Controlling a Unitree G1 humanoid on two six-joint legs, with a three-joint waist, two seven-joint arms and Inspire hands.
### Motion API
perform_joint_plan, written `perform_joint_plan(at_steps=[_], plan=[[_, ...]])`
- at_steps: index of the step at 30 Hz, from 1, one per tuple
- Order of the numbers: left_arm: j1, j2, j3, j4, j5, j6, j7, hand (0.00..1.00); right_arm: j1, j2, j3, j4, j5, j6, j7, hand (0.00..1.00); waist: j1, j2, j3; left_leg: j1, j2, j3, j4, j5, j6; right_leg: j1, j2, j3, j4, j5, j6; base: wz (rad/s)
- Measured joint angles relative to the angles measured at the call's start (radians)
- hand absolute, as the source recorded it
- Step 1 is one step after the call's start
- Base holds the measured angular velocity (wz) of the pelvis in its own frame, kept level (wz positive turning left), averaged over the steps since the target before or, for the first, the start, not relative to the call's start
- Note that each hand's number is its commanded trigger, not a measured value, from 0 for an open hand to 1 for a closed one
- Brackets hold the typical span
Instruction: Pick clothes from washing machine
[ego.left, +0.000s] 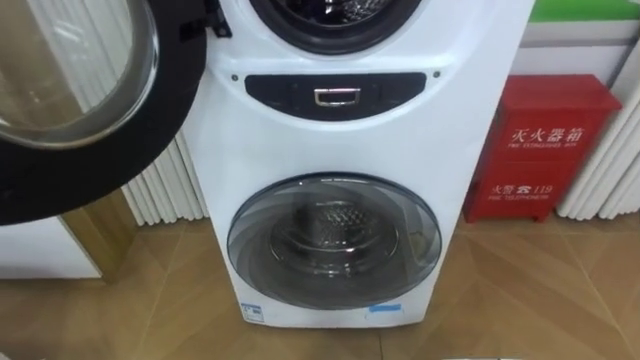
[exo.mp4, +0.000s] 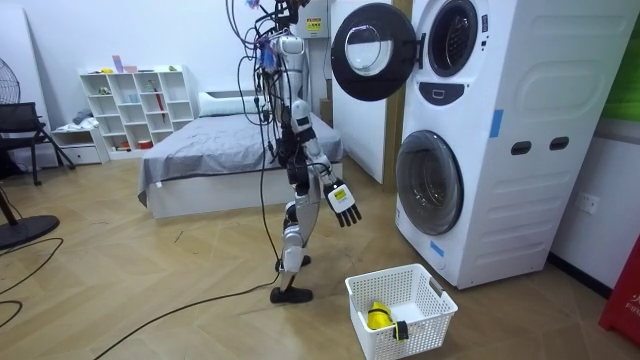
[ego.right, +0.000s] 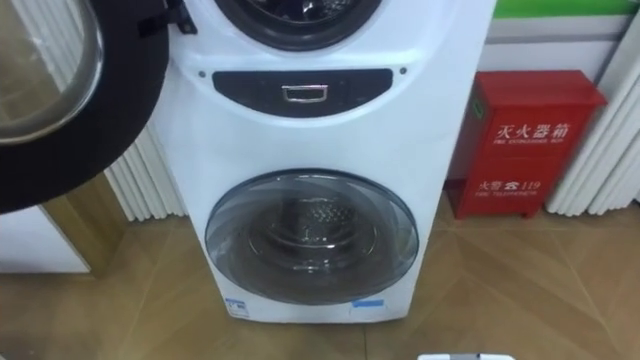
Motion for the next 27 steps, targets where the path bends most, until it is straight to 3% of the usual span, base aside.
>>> perform_joint_plan(at_steps=[2, 6, 10, 12, 18, 23, 27], plan=[[-0.036, 0.039, 0.029, -0.003, -0.048, -0.001, 0.003, 0.00, 0.006, -0.010, -0.010, 0.000, -0.020, -0.002, 0.000, 0.00, 0.001, 0.005, -0.0034, 0.007, -0.001, 0.000, -0.006, 0.001, -0.001, 0.002, 0.001, 0.005, 0.000, 0.000, 0.000, -0.10], [-0.117, 0.121, 0.051, -0.001, -0.108, -0.013, 0.010, 0.00, 0.006, -0.028, -0.027, -0.001, -0.085, -0.003, -0.007, 0.00, 0.000, 0.009, -0.0011, 0.012, -0.003, 0.003, -0.007, 0.001, 0.000, 0.001, 0.000, 0.014, 0.001, 0.003, 0.004, -0.11], [-0.160, 0.154, 0.051, -0.059, -0.170, -0.012, 0.013, 0.00, 0.007, -0.037, -0.037, -0.011, -0.120, -0.003, -0.023, 0.00, -0.018, 0.020, 0.0010, 0.007, -0.005, 0.002, -0.008, 0.000, 0.000, -0.005, 0.000, 0.017, 0.000, 0.007, 0.007, -0.01], [-0.170, 0.184, 0.052, -0.111, -0.166, -0.012, 0.010, 0.00, 0.019, -0.037, -0.040, -0.058, -0.118, -0.005, -0.021, 0.00, -0.020, 0.033, -0.0059, -0.003, -0.004, 0.005, -0.009, 0.001, 0.001, -0.021, 0.001, 0.028, 0.001, 0.008, 0.007, -0.10], [-0.249, 0.256, 0.053, -0.208, -0.155, -0.012, 0.011, 0.00, 0.050, -0.037, -0.066, -0.072, -0.133, -0.013, -0.020, 0.00, -0.022, 0.059, -0.0150, 0.000, -0.007, -0.001, -0.018, 0.001, 0.001, -0.021, 0.000, 0.027, -0.004, 0.011, 0.009, -0.01], [-0.270, 0.268, 0.049, -0.354, -0.131, -0.009, 0.015, 0.00, 0.050, -0.037, -0.070, -0.081, -0.140, -0.013, -0.019, 0.00, -0.031, 0.060, -0.0142, 0.010, -0.009, -0.028, -0.021, 0.001, 0.001, -0.010, 0.001, 0.025, -0.003, 0.011, 0.009, 0.03], [-0.274, 0.268, 0.052, -0.403, -0.112, 0.032, 0.041, 0.00, 0.053, -0.036, -0.073, -0.122, -0.139, -0.012, -0.018, 0.00, -0.037, 0.058, -0.0066, -0.004, -0.011, -0.042, -0.021, 0.001, 0.001, -0.022, 0.001, 0.027, -0.005, 0.011, 0.009, 0.06]])
